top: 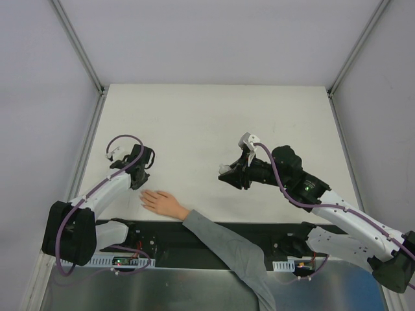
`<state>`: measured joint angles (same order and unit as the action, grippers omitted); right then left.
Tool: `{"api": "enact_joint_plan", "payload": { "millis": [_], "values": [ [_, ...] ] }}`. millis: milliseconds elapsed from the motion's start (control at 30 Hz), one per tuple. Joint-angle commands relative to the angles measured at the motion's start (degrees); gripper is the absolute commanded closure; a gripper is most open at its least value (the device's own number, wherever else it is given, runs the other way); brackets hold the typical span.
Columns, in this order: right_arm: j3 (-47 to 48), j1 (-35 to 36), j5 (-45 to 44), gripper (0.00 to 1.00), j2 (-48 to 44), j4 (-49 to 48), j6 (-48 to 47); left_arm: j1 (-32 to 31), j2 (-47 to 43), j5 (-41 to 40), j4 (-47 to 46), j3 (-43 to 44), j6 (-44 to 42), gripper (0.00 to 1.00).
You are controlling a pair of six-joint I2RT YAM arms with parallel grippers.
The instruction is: Paint the nails
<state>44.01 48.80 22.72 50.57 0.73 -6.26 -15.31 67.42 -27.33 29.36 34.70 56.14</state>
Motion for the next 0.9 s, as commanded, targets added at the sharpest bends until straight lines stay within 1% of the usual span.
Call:
{"api": "enact_joint_plan", "payload": {
  "millis": [0,367,567,700,867],
  "values": [
    [0.0,0.1,-0.7,1.0,-1.0,-2.2,-0.7,0.9,0.3,-1.4,0.9,1.8,0.5,1.0],
    [0.1,0.0,-0.6,1.0,-1.2,-2.2,-0.6,1.5,-0.3,-0.4,0.9,1.7,-0.4,1.0],
    [0.0,0.0,-0.3,1.0,-1.2,-2.4,-0.5,1.5,-2.8,3.4,0.8,-0.1,-0.5,1.0],
    [0.1,0.1,-0.1,1.0,-1.2,-2.5,-0.3,1.4,-5.1,3.3,1.0,-1.0,-0.8,1.0],
    [0.2,0.0,-0.1,1.0,-1.3,-2.4,-0.2,1.4,-4.1,3.2,0.9,-1.0,-0.1,1.0]
  ]
}}
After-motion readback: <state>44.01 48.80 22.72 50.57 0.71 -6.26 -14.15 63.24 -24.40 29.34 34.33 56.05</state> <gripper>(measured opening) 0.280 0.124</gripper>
